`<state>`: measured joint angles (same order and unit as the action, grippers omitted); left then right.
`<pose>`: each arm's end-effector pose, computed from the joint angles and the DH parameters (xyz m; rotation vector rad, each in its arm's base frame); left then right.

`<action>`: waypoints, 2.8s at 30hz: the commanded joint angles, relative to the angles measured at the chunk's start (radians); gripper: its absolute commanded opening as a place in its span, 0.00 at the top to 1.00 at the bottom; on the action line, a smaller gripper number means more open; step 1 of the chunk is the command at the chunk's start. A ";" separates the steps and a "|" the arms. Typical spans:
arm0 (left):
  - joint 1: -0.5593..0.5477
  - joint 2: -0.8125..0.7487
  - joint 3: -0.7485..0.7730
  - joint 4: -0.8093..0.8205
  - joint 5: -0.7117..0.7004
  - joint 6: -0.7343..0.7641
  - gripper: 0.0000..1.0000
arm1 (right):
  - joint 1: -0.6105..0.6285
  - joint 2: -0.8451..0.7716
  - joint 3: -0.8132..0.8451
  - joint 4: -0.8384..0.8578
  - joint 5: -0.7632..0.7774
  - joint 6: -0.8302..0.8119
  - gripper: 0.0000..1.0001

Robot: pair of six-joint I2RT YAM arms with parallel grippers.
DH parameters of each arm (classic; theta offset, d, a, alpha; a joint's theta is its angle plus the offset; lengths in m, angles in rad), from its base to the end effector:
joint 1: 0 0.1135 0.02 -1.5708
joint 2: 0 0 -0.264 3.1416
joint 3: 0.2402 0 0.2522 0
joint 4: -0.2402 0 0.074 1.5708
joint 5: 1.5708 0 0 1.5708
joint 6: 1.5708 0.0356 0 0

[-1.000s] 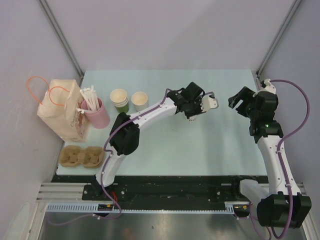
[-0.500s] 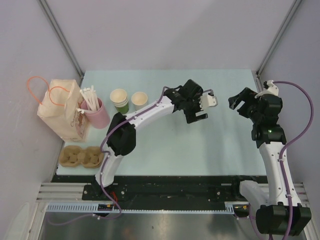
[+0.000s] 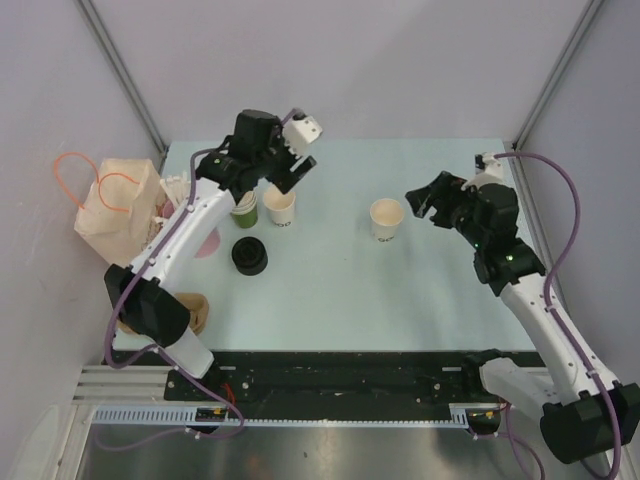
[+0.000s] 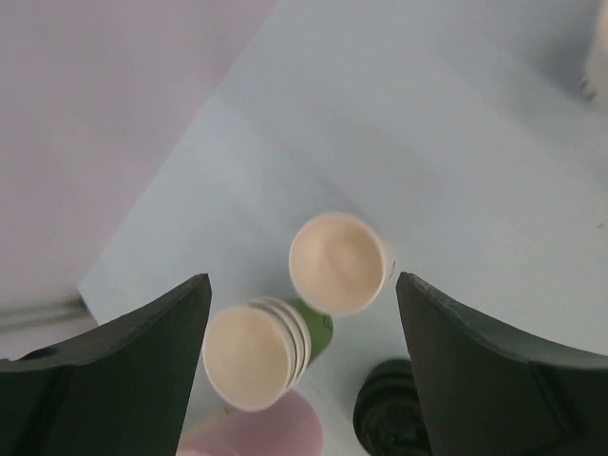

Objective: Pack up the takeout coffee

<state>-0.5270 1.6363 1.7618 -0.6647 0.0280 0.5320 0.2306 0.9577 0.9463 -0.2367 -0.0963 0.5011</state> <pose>0.3166 -0.1854 0.4109 1.0801 1.8124 -0.0266 0.2132 0.0536 0.3597 0.1816 1.8509 0.6011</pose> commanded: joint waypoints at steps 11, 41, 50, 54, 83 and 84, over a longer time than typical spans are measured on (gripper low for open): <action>0.282 0.057 -0.179 -0.033 0.075 0.042 0.29 | 0.472 0.518 0.147 0.674 0.190 0.316 0.27; 0.355 0.071 -0.262 -0.035 0.130 0.121 1.00 | 0.619 1.156 0.508 0.827 0.244 0.678 0.46; 0.355 -0.001 -0.297 -0.027 0.084 0.163 1.00 | 0.648 1.290 0.686 0.763 0.221 0.726 0.49; 0.355 -0.021 -0.275 -0.026 0.081 0.166 1.00 | 0.650 1.270 0.672 0.752 0.230 0.705 0.50; 0.357 -0.036 -0.297 -0.027 0.127 0.163 1.00 | 0.625 1.392 0.815 0.677 0.219 0.787 0.53; 0.355 -0.038 -0.297 -0.026 0.130 0.163 0.99 | 0.625 1.394 0.818 0.668 0.222 0.789 0.53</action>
<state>-0.1741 1.6512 1.4631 -0.7021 0.1127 0.6815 0.8597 2.3249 1.7142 0.4480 0.1150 1.2621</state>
